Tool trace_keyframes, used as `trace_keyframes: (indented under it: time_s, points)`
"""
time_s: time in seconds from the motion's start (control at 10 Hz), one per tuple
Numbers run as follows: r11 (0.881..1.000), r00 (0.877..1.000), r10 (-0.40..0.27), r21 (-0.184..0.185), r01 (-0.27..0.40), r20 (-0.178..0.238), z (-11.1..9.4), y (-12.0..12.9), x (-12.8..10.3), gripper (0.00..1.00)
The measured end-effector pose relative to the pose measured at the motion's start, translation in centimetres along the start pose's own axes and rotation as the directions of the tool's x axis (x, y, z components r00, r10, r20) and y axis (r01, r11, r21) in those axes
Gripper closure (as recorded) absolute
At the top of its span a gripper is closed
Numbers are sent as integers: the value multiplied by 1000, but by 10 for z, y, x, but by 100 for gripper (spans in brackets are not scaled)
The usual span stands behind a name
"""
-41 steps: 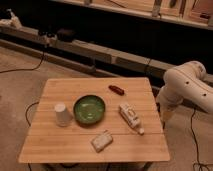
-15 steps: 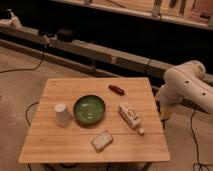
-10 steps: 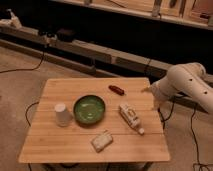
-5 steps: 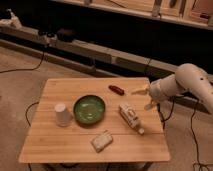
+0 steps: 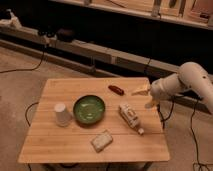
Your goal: Pick up the ceramic bowl
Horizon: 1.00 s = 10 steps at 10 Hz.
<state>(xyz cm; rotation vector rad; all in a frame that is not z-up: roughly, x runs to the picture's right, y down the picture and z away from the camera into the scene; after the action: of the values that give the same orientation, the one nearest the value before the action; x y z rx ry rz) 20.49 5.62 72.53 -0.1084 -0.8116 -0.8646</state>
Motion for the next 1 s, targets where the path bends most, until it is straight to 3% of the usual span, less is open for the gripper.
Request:
trace_keyframes:
  time_s: [0.3,0.6,0.8,1.0]
  points:
    - [996,997,-74,-45,74,17,7,8,38,35]
    - [988,989,-136,-63,140,62,32,-6,66,35]
    - [986,986,-145,-72,151,88,56,-18,78,35]
    - [981,979,-164,-82,175,122,97,-38,87,35]
